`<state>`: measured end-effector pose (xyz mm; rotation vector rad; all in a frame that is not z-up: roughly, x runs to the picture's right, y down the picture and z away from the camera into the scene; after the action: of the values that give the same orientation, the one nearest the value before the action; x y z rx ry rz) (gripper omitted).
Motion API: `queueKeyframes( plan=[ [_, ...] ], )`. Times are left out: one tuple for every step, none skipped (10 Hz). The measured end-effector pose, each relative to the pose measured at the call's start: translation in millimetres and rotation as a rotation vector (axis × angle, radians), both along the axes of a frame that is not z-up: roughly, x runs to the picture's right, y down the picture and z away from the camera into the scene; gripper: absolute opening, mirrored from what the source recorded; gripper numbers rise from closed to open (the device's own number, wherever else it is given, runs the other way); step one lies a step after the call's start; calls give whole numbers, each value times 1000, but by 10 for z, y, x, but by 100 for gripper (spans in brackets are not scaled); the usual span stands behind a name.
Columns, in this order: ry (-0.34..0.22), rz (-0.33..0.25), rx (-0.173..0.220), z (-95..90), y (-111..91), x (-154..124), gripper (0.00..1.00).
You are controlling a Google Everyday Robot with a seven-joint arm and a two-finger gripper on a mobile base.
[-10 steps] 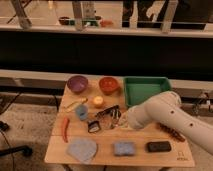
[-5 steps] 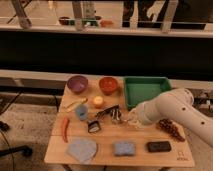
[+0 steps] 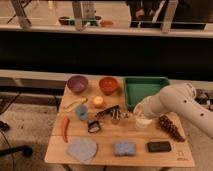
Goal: Place fork in paper cup
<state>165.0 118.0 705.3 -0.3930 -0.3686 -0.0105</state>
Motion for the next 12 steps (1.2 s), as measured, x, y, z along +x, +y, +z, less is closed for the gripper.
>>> queueKeyframes(
  plan=[
    [10,5,-6,57,17,35,0],
    [20,12,-14,127,70,82,0],
    [31,18,-22,194,117,122,0],
    [42,24,-31,277,180,164,0],
    [49,27,-37,323,205,189,0],
    [56,30,-39,354,214,220,0],
    [65,32,-41,381,217,264,0],
    [71,34,-40,393,206,291,0],
    [78,35,-39,403,187,324,0],
    [86,38,-39,419,173,370,0],
    [91,40,-41,434,173,404,0],
    [96,42,-43,456,179,433,0]
  ],
)
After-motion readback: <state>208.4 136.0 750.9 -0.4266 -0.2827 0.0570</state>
